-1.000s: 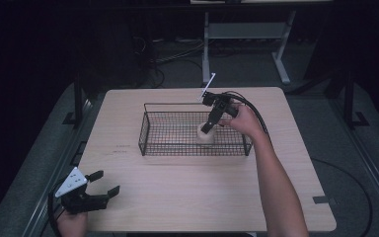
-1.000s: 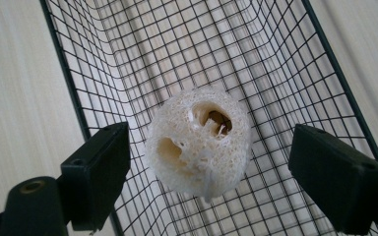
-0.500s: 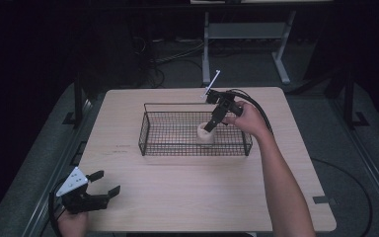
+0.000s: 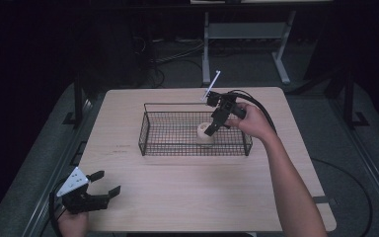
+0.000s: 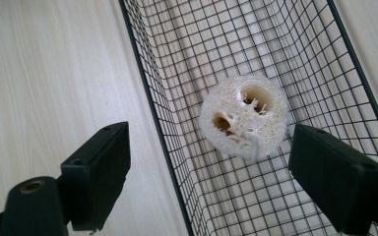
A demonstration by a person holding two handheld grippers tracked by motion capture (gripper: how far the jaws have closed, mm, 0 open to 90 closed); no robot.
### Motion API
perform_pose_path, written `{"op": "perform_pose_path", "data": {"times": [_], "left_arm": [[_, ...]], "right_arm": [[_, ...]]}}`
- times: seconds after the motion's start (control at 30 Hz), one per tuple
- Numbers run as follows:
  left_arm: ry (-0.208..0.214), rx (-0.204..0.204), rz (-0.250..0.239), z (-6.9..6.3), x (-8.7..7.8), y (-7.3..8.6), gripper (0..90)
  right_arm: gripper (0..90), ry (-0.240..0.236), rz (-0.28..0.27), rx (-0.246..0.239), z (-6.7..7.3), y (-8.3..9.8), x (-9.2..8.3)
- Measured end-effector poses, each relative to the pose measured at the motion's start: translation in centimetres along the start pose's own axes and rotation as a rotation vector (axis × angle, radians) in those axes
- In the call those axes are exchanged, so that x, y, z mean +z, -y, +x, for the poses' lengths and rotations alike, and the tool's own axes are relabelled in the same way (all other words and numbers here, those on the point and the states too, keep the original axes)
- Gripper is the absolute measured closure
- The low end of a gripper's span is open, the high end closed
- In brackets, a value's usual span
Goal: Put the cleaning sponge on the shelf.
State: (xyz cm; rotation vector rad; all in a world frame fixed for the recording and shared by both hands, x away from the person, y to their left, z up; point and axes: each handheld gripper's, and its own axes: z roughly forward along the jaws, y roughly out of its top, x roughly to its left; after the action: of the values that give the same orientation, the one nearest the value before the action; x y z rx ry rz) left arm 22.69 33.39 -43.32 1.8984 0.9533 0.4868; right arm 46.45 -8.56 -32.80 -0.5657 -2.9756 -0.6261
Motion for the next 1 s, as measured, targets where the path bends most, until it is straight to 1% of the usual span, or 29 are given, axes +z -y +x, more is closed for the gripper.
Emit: {"op": "perform_pose_path", "data": {"times": [0.03,0.07,0.13,0.17,0.2,0.23,0.27,0.33,0.4,0.43,0.47,0.5,0.53,0.63,0.7,0.77,0.8,0.83,0.9,1.0], "left_arm": [[0.001,-0.002,-0.001,0.0,0.0,0.0,13.7],[0.001,-0.002,0.001,0.1,0.0,0.0,13.7],[0.004,-0.001,0.001,0.1,0.0,0.0,13.7],[0.004,-0.001,0.002,0.0,0.1,0.0,13.7],[0.004,0.002,0.004,0.0,0.1,0.0,13.7],[0.004,0.002,0.004,0.0,0.1,0.0,13.7],[0.007,0.003,0.008,-0.1,0.2,0.0,13.7],[0.007,0.005,0.008,-0.2,0.3,-0.1,13.7],[0.008,0.009,0.009,-0.2,0.3,-0.1,13.7],[0.008,0.009,0.009,-0.2,0.3,-0.1,13.7],[0.009,0.012,0.011,-0.3,0.4,-0.1,13.7],[0.009,0.012,0.011,-0.3,0.4,-0.1,13.7],[0.011,0.014,0.014,-0.4,0.4,-0.1,13.7],[0.011,0.015,0.014,-0.5,0.5,-0.1,13.7],[0.012,0.014,0.014,-0.5,0.5,-0.1,13.7],[0.012,0.013,0.014,-0.5,0.5,-0.1,13.7],[0.012,0.014,0.014,-0.4,0.5,-0.1,13.7],[0.012,0.013,0.014,-0.4,0.5,-0.1,13.6],[0.012,0.011,0.015,-0.5,0.5,-0.1,13.7],[0.014,0.013,0.017,-0.5,0.5,-0.1,13.7]], "right_arm": [[15.8,0.000,0.000,0.000,0.0,0.0,0.0],[15.8,-0.011,-0.021,-0.007,0.4,0.3,-0.1],[15.8,-0.013,-0.030,-0.011,0.8,0.6,-0.3],[15.9,-0.025,-0.026,-0.011,1.0,0.7,-0.3],[16.1,-0.022,-0.032,-0.015,1.4,0.8,-0.5],[16.1,-0.022,-0.032,-0.015,1.4,0.8,-0.5],[16.1,-0.009,-0.054,-0.037,2.0,1.0,-0.9],[16.1,-0.020,-0.062,-0.044,2.4,1.2,-1.2],[16.1,-0.011,-0.059,-0.049,2.9,1.5,-1.4],[16.1,-0.011,-0.059,-0.049,2.9,1.5,-1.4],[16.2,-0.005,-0.049,-0.056,3.3,1.8,-1.4],[16.2,-0.005,-0.049,-0.056,3.3,1.8,-1.4],[16.1,-0.001,-0.055,-0.059,3.6,2.1,-1.5],[16.1,-0.008,-0.061,-0.058,3.7,2.4,-1.6],[16.1,-0.016,-0.064,-0.046,3.8,3.2,-1.5],[16.1,-0.013,-0.077,-0.044,3.8,3.6,-1.5],[16.1,-0.013,-0.077,-0.044,3.8,3.6,-1.5],[16.1,-0.016,-0.076,-0.035,3.8,4.2,-1.3],[16.1,-0.023,-0.065,-0.028,3.8,4.6,-1.2],[16.1,-0.020,-0.068,-0.016,3.9,5.3,-1.0]]}}
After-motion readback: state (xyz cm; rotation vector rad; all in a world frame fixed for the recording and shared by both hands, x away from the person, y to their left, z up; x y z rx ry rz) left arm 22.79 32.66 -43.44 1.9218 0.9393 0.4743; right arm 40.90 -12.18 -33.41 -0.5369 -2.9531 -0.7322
